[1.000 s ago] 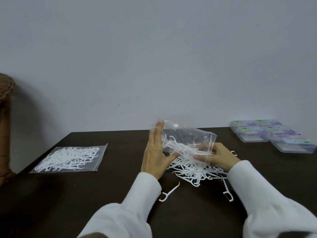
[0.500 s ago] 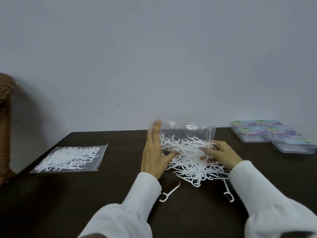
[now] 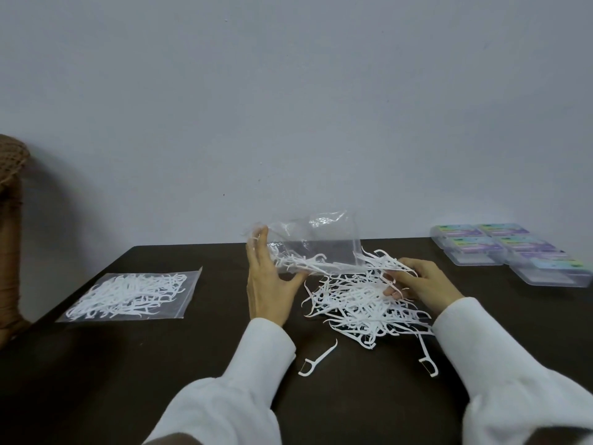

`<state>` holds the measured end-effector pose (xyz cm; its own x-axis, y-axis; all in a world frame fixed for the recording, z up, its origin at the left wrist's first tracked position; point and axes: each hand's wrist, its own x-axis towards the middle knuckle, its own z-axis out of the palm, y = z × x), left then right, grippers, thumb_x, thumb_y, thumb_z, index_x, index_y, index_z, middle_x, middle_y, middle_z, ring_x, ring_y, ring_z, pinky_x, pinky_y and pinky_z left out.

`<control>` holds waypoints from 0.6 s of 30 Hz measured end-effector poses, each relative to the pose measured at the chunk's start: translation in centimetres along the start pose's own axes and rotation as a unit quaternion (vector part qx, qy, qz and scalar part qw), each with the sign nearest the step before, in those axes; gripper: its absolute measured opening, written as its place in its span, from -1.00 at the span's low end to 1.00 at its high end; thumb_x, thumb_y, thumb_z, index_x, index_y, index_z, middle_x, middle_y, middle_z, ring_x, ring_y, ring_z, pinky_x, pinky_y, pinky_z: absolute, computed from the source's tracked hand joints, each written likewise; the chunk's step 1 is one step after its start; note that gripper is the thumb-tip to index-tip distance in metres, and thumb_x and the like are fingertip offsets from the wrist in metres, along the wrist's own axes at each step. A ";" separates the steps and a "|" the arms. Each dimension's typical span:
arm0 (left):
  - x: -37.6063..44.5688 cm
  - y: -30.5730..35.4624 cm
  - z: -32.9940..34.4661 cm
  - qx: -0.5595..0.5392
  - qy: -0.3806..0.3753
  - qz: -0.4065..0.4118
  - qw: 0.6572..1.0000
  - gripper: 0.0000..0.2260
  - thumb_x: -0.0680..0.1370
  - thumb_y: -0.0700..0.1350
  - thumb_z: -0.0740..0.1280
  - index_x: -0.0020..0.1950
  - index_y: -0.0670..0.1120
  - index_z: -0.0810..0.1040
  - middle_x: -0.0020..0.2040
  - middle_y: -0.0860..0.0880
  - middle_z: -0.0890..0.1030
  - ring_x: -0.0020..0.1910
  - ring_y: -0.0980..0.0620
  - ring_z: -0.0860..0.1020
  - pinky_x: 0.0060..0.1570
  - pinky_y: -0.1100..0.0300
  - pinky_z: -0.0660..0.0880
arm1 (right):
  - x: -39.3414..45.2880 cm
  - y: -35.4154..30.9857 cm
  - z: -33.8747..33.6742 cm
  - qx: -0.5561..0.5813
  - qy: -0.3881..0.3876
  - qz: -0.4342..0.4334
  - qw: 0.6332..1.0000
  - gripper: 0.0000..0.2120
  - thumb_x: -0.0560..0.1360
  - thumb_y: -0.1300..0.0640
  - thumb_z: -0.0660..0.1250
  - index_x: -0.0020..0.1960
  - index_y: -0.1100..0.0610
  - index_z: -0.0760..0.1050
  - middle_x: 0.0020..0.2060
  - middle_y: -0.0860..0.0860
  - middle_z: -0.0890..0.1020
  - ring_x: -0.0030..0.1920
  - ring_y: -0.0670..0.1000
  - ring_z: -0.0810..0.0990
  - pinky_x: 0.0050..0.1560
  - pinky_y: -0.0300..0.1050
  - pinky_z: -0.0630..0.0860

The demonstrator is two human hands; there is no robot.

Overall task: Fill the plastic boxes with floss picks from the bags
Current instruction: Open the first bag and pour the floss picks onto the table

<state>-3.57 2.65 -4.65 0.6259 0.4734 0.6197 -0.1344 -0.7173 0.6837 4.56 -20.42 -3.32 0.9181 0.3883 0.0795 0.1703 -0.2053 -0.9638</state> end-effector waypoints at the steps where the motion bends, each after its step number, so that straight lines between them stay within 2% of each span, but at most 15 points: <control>1: 0.0 -0.1 -0.1 -0.004 0.004 -0.009 1.000 -0.15 0.31 -0.10 0.57 0.49 -0.02 0.18 0.51 0.02 0.13 0.35 -0.03 0.38 0.25 0.09 0.40 | 0.1 0.1 -0.1 -0.006 0.001 0.001 1.000 -0.91 0.52 0.24 0.28 -0.10 0.19 0.56 -0.23 0.16 0.66 -0.22 0.14 0.64 -0.19 -0.17 0.59; 3: 0.1 -0.2 -0.2 -0.016 0.011 -0.021 1.000 -0.15 0.32 -0.12 0.57 0.49 -0.01 0.18 0.51 0.03 0.13 0.32 0.00 0.40 0.25 0.14 0.39 | 0.2 0.2 -0.2 0.006 0.007 0.001 1.000 -0.90 0.53 0.26 0.27 -0.11 0.18 0.56 -0.20 0.13 0.65 -0.28 0.07 0.63 -0.29 -0.25 0.58; 6: 0.3 -0.5 -0.3 -0.028 0.027 -0.036 0.999 -0.17 0.32 -0.15 0.56 0.48 0.02 0.19 0.51 0.05 0.12 0.35 -0.08 0.40 0.29 0.01 0.42 | 0.2 0.1 -0.5 0.010 0.015 0.013 1.000 -0.91 0.51 0.28 0.29 -0.09 0.20 0.57 -0.21 0.12 0.66 -0.35 -0.05 0.63 -0.37 -0.36 0.53; 7: 0.4 -0.4 -0.4 -0.033 0.033 -0.044 0.998 -0.18 0.32 -0.16 0.56 0.47 0.01 0.20 0.50 0.05 0.12 0.34 -0.07 0.41 0.29 0.08 0.40 | 0.2 0.1 -0.6 0.002 0.015 0.020 1.000 -0.93 0.50 0.28 0.31 -0.08 0.22 0.57 -0.24 0.12 0.66 -0.36 -0.06 0.63 -0.36 -0.37 0.52; 8: 0.4 -0.3 -0.5 -0.038 0.037 -0.053 0.997 -0.20 0.33 -0.18 0.55 0.47 -0.01 0.21 0.50 0.04 0.14 0.30 -0.01 0.42 0.25 0.24 0.37 | 0.1 0.2 -0.7 -0.008 0.015 0.025 1.000 -0.93 0.48 0.28 0.34 -0.06 0.24 0.57 -0.24 0.12 0.67 -0.35 -0.07 0.64 -0.35 -0.38 0.52; 10: 0.4 0.1 -0.6 -0.056 0.038 -0.072 0.995 -0.23 0.35 -0.22 0.54 0.46 -0.04 0.23 0.49 0.01 0.15 0.17 0.14 0.40 0.06 0.56 0.27 | 0.0 0.3 -0.6 -0.056 0.018 0.029 0.998 -0.89 0.42 0.29 0.40 -0.05 0.20 0.57 -0.19 0.07 0.66 -0.26 -0.08 0.64 -0.29 -0.38 0.49; 12: 0.4 0.2 -0.6 -0.073 0.035 -0.078 0.994 -0.24 0.35 -0.23 0.53 0.46 -0.05 0.23 0.49 -0.01 0.15 0.18 0.16 0.37 0.03 0.59 0.23 | -0.2 0.2 -0.5 -0.119 0.011 0.012 0.993 -0.81 0.38 0.29 0.45 -0.07 0.08 0.57 -0.12 0.00 0.64 -0.11 -0.08 0.60 -0.19 -0.34 0.44; 14: 0.3 0.2 -0.5 -0.082 0.034 -0.078 0.993 -0.24 0.35 -0.22 0.53 0.45 -0.04 0.23 0.49 -0.01 0.15 0.25 0.13 0.34 0.08 0.55 0.21 | -0.4 -0.1 -0.4 -0.122 -0.020 -0.011 0.992 -0.76 0.36 0.31 0.47 -0.08 0.02 0.58 -0.10 -0.06 0.64 -0.05 -0.12 0.59 -0.10 -0.36 0.44; 16: 0.2 0.4 -0.4 -0.091 0.027 -0.075 0.993 -0.24 0.35 -0.23 0.53 0.45 -0.04 0.23 0.50 -0.01 0.14 0.20 0.19 0.29 0.04 0.66 0.15 | -0.5 -0.4 -0.2 -0.106 -0.049 -0.027 0.993 -0.73 0.35 0.34 0.47 -0.08 0.01 0.58 -0.09 -0.07 0.66 -0.06 -0.15 0.61 -0.03 -0.37 0.50; 18: 0.1 0.6 -0.3 -0.099 0.017 -0.074 0.992 -0.24 0.35 -0.25 0.53 0.45 -0.05 0.24 0.49 -0.02 0.15 0.17 0.20 0.27 -0.06 0.75 0.17 | -0.6 -0.5 -0.1 -0.109 -0.051 -0.041 0.992 -0.74 0.35 0.30 0.48 -0.06 0.00 0.58 -0.09 -0.07 0.67 -0.11 -0.11 0.63 -0.02 -0.31 0.53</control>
<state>-3.83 2.39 -4.03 0.6247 0.5851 0.5171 -0.1933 -0.5258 0.8284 3.93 -20.68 -2.90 0.8589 0.4982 0.1184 0.3266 -0.3550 -0.8759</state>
